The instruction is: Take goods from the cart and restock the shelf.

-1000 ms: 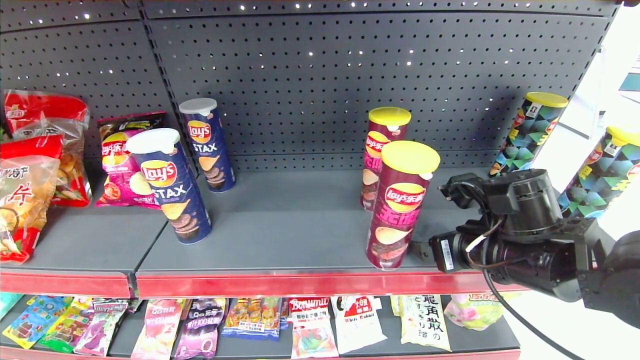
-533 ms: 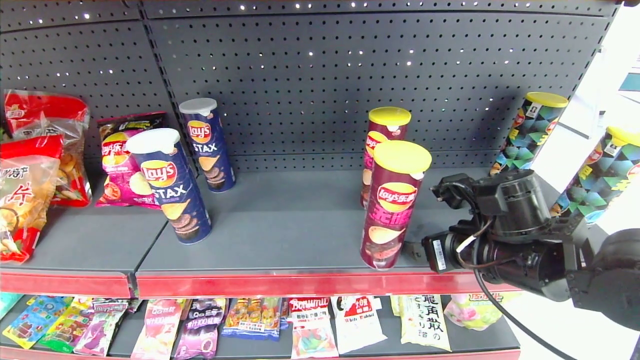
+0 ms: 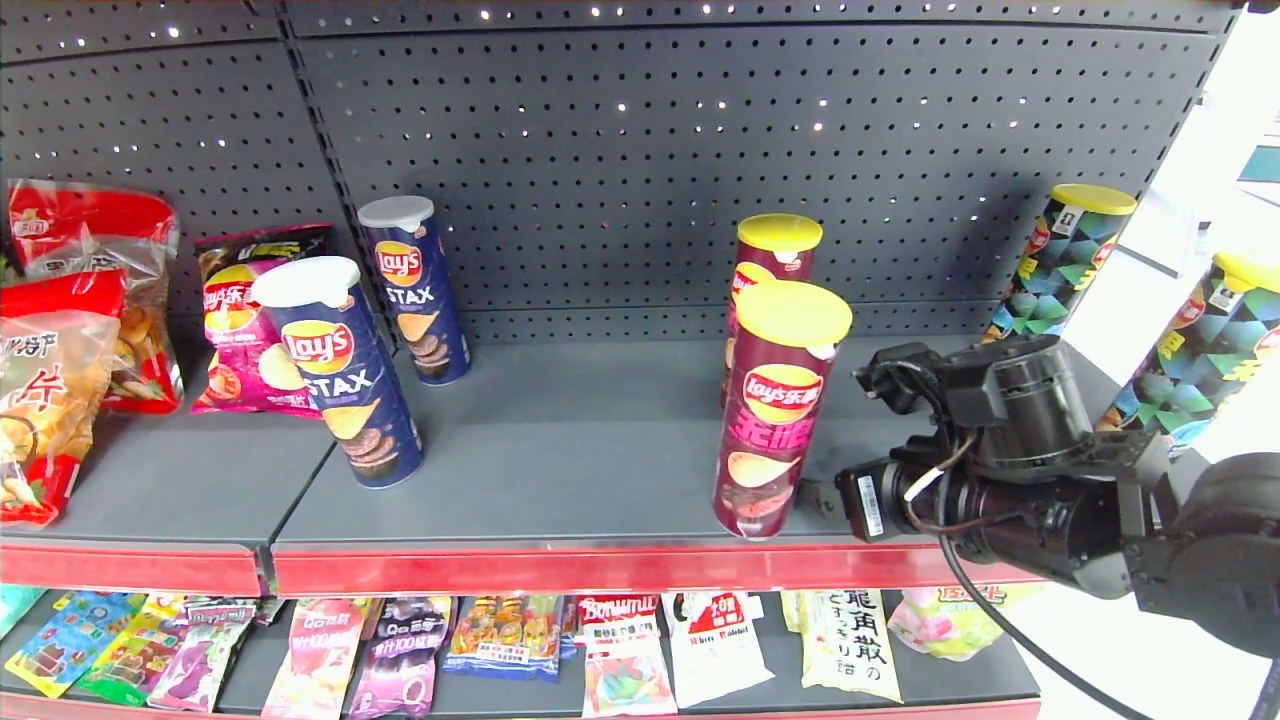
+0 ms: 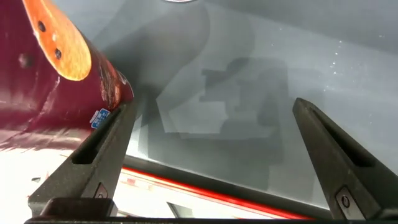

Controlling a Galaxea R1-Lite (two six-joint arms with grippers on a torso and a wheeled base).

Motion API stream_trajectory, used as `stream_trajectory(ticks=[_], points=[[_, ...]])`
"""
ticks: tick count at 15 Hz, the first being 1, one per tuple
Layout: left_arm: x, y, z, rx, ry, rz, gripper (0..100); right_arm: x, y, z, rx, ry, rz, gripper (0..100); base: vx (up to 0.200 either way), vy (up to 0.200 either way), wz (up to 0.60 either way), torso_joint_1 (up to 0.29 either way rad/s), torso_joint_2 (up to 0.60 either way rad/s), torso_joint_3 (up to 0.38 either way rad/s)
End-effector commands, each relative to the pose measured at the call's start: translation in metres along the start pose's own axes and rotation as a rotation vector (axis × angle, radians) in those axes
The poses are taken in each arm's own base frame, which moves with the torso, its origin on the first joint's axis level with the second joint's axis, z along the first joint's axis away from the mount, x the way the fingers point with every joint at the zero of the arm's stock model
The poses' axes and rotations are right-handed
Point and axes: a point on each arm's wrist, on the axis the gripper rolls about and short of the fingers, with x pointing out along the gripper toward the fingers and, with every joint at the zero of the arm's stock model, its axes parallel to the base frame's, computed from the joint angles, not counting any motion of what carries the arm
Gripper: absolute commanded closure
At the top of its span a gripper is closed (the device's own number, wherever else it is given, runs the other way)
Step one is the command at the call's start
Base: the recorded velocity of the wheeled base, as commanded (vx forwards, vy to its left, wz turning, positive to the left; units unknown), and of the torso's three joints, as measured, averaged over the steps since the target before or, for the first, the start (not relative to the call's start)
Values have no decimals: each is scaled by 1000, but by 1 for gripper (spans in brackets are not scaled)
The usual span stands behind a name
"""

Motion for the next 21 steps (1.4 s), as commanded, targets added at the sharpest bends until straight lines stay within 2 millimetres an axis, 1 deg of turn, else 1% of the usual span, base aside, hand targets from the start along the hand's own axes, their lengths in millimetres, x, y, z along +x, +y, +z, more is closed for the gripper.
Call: stream_trajectory(ticks=[1,4,6,8,9,10,13,14,15,17,18,20,21], points=[[0,0,0,0,0,1,0,-1,1,0,-2,-2,4,0,0,0,0,0,0,0],[0,0,0,0,0,1,0,-6,-5,-1,10,-8,-5,0,0,0,0,0,0,0],[0,0,0,0,0,1,0,-29,-22,-1,50,-54,-16,0,0,0,0,0,0,0],[0,0,0,0,0,1,0,-52,-40,-2,78,-106,13,0,0,0,0,0,0,0],[0,0,0,0,0,1,0,-52,-40,-2,78,-106,13,0,0,0,0,0,0,0],[0,0,0,0,0,1,0,-74,-51,1,36,-183,116,0,0,0,0,0,0,0],[0,0,0,0,0,1,0,-89,-65,11,-108,-323,377,0,0,0,0,0,0,0],[0,0,0,0,0,1,0,-92,-66,11,-125,-340,517,0,0,0,0,0,0,0],[0,0,0,0,0,1,0,-92,-66,10,-140,-343,589,0,0,0,0,0,0,0],[0,0,0,0,0,1,0,-91,-65,11,-167,-352,645,0,0,0,0,0,0,0],[0,0,0,0,0,1,0,-84,-64,12,-191,-348,687,0,0,0,0,0,0,0],[0,0,0,0,0,1,0,-67,-67,16,-235,-357,677,0,0,0,0,0,0,0],[0,0,0,0,0,1,0,-59,-66,18,-261,-358,724,0,0,0,0,0,0,0]])
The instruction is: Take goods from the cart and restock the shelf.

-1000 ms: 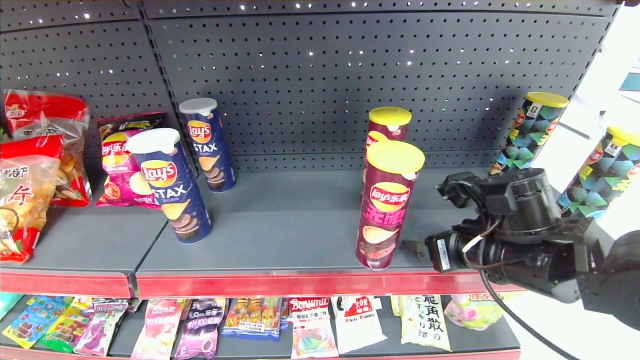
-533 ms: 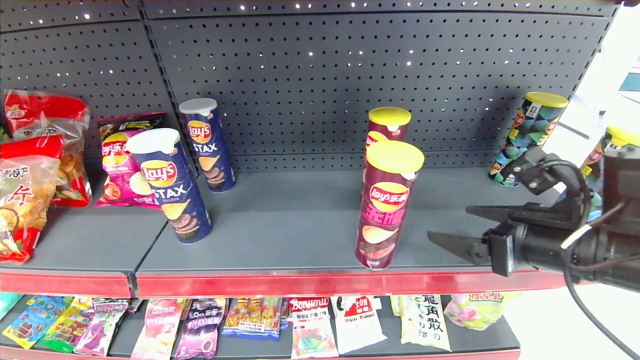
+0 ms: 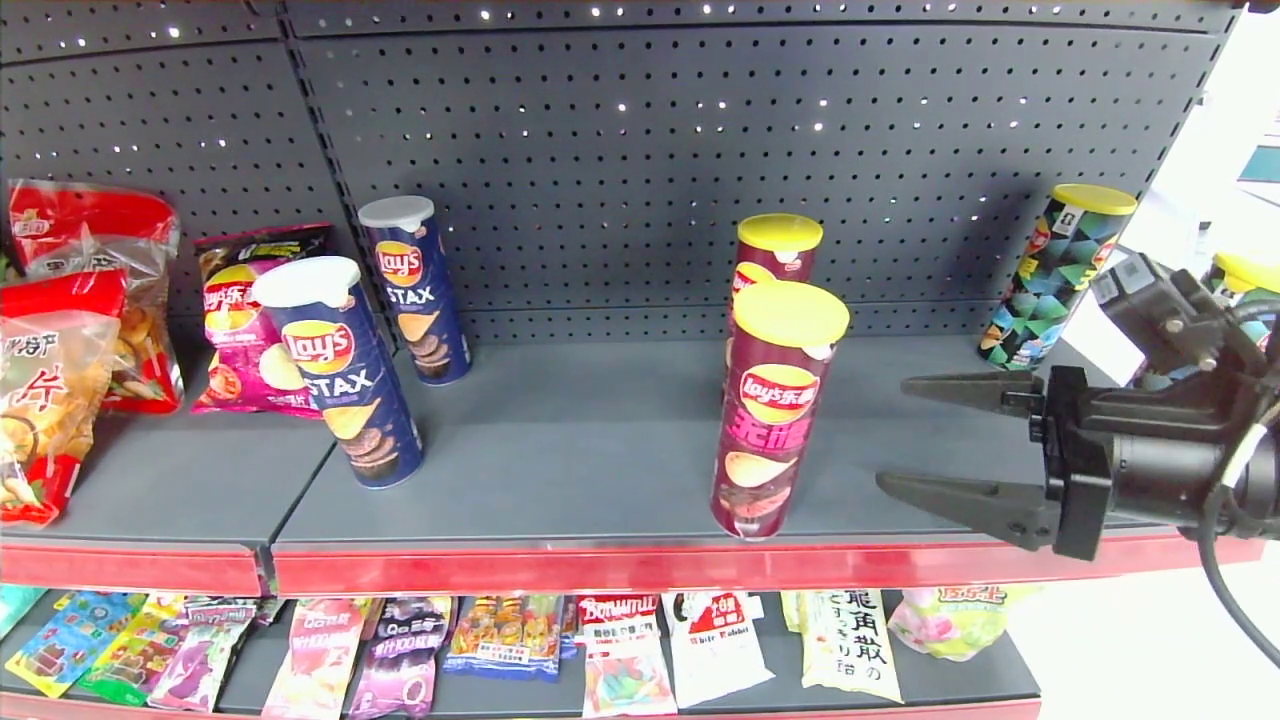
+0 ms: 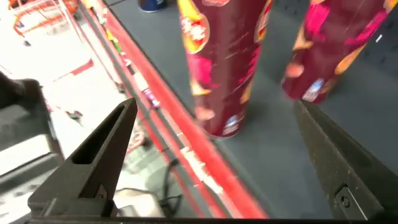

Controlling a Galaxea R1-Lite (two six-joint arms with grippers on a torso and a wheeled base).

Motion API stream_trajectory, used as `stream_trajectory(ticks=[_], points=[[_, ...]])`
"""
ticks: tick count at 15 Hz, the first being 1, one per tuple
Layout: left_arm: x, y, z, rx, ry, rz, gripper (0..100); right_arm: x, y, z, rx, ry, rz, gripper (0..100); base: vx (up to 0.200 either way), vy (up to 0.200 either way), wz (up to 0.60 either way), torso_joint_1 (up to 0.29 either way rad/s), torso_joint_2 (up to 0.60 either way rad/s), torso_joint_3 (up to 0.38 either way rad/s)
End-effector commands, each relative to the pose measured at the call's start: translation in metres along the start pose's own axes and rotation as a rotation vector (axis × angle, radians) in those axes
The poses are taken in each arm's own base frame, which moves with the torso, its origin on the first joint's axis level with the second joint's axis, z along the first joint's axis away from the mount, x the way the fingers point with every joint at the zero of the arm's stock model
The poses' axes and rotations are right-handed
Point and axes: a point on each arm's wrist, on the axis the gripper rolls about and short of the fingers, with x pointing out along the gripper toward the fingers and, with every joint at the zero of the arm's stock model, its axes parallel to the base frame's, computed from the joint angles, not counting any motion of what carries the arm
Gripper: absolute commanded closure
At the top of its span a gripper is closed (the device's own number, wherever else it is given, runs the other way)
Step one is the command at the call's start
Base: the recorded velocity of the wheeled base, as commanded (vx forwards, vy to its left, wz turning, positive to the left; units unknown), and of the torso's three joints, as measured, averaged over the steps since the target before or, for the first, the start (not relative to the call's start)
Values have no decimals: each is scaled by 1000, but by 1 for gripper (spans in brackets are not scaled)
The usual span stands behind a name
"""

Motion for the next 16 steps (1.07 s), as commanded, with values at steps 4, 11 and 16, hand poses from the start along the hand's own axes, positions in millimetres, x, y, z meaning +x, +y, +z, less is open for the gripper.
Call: stream_trajectory(ticks=[4,11,16], points=[[0,0,0,-1,0,0,0,18,-12,-5,4,-14,175,0,0,0,0,0,0,0],[0,0,0,-1,0,0,0,37,-26,-1,6,-18,209,0,0,0,0,0,0,0],[0,0,0,-1,0,0,0,47,-29,6,-10,-31,227,0,0,0,0,0,0,0]])
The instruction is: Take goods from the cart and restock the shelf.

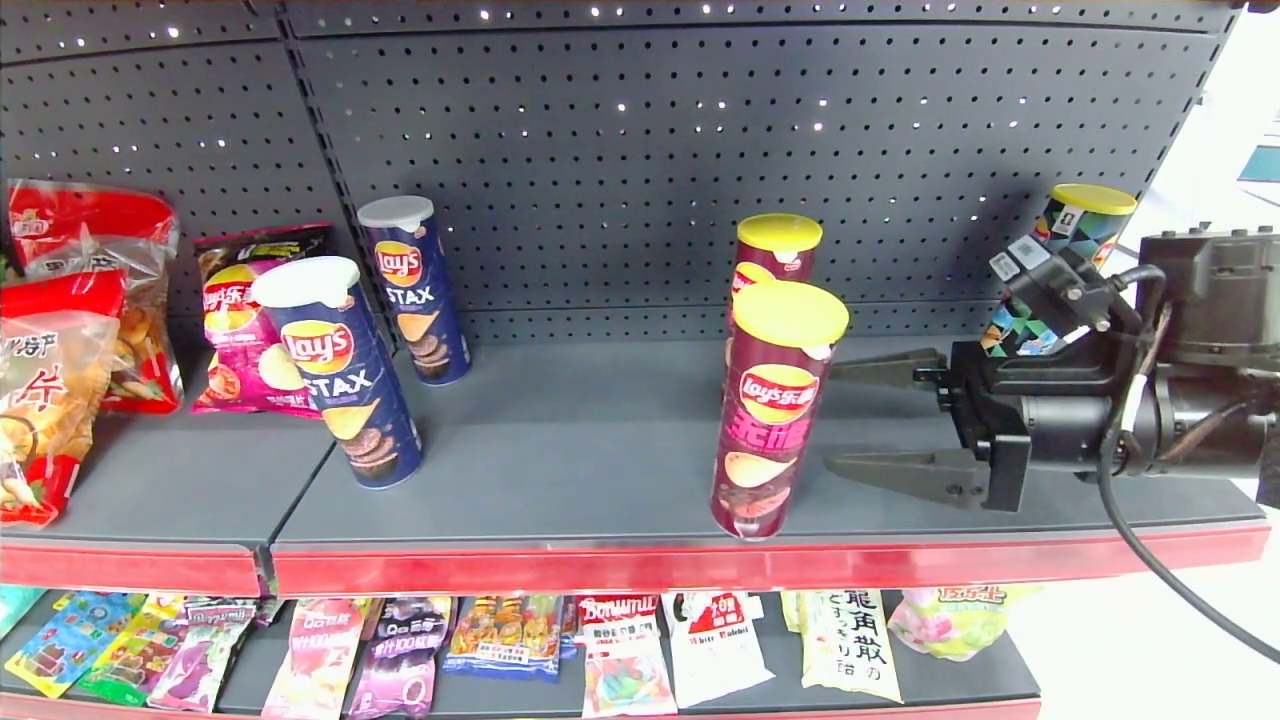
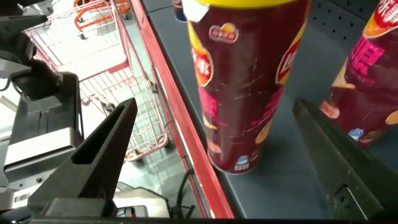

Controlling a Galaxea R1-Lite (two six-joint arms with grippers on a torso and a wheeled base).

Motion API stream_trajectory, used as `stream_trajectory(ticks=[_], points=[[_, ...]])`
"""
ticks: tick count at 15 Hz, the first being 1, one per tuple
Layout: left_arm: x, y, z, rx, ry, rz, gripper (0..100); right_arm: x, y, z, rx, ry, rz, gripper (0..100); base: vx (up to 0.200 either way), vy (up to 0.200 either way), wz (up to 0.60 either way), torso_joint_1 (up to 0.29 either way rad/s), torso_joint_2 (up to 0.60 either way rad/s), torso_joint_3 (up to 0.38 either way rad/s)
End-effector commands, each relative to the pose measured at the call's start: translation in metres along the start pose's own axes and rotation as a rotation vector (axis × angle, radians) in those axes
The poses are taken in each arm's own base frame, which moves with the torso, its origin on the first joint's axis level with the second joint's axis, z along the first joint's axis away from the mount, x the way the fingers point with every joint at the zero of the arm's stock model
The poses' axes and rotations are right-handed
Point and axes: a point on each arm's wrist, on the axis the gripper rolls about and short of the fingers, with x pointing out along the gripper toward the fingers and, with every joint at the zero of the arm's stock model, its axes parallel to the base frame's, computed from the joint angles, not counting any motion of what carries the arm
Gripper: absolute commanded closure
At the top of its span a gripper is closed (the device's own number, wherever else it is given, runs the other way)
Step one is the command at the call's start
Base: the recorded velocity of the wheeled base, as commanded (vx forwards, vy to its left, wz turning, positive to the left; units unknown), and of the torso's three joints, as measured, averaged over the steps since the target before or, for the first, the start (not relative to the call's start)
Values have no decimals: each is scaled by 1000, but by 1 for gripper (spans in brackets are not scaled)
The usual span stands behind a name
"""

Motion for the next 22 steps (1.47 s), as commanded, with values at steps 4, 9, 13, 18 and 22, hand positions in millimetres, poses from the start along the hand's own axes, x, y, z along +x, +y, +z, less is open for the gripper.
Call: stream_trajectory(ticks=[4,9,13,18,22], points=[[0,0,0,0,0,0,0,18,-7,5,-11,-3,31,0,0,0,0,0,0,0],[0,0,0,0,0,0,0,29,-14,4,-10,3,44,0,0,0,0,0,0,0],[0,0,0,0,0,0,0,37,-17,6,-16,-1,55,0,0,0,0,0,0,0],[0,0,0,0,0,0,0,49,-15,10,-23,-2,72,0,0,0,0,0,0,0],[0,0,0,0,0,0,0,53,-18,6,-15,11,61,0,0,0,0,0,0,0]])
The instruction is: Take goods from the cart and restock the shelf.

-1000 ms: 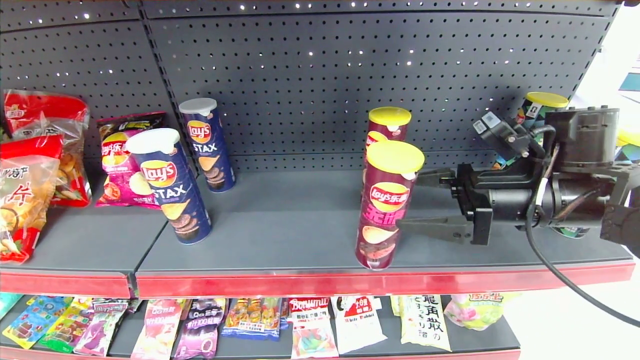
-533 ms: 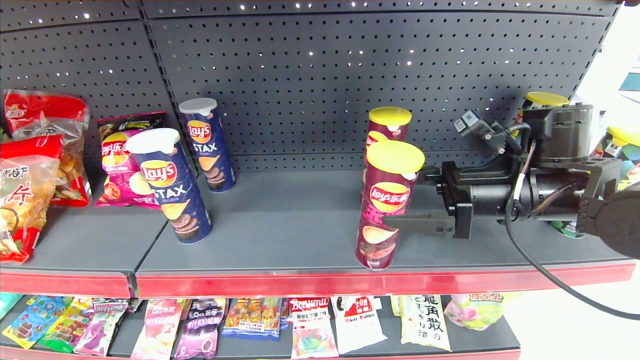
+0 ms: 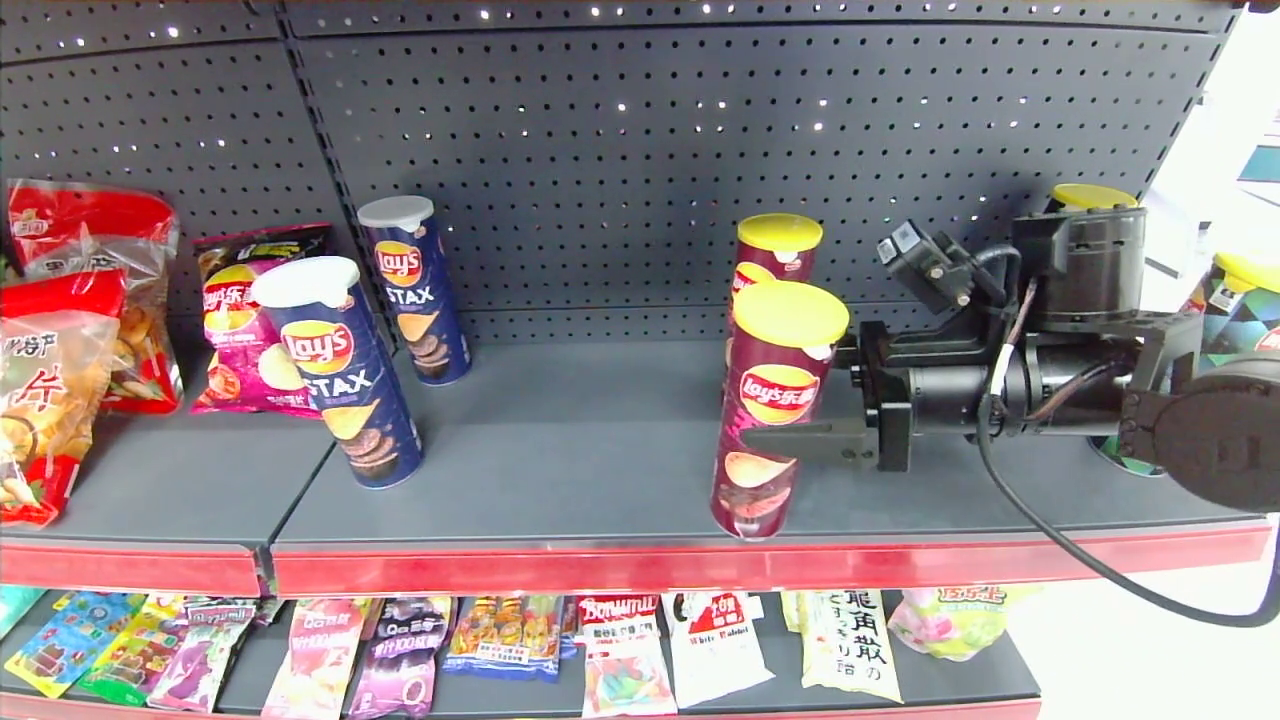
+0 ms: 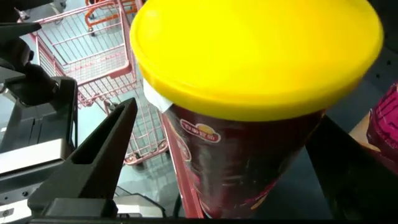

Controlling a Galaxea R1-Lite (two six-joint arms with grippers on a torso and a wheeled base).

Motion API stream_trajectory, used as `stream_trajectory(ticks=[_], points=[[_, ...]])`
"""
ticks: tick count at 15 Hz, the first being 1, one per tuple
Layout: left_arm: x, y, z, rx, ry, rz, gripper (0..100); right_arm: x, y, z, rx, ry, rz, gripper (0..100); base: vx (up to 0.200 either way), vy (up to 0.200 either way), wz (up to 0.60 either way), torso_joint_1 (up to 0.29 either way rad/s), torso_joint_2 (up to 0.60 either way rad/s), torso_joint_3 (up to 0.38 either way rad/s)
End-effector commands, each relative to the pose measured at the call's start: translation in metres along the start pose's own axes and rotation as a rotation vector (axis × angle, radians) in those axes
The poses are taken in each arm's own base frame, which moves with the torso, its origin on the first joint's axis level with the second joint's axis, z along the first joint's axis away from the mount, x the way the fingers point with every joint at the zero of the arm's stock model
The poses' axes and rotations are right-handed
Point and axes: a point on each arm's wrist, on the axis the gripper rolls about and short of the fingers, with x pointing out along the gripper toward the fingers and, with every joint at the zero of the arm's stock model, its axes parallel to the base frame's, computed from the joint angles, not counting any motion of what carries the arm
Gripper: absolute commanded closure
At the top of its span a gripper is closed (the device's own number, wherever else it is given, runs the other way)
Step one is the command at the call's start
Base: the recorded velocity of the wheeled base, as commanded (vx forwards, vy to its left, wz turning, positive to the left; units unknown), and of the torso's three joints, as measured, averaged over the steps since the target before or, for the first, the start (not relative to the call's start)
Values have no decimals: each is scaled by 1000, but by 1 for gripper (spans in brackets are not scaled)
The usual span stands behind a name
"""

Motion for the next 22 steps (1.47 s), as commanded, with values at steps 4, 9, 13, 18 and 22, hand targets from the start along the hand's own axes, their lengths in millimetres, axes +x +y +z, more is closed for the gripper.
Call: stream_trajectory(ticks=[4,9,13,18,22], points=[[0,0,0,0,0,0,0,7,-3,-2,4,5,10,100,0,0,0,0,0,0],[0,0,0,0,0,0,0,10,-1,1,1,-3,28,100,0,0,0,0,0,0],[0,0,0,0,0,0,0,4,-6,11,-24,-44,71,100,0,0,0,0,0,0],[0,0,0,0,0,0,0,2,-10,7,-30,-53,114,100,0,0,0,0,0,0],[0,0,0,0,0,0,0,-11,-21,2,-49,-54,77,100,0,0,0,0,0,0]])
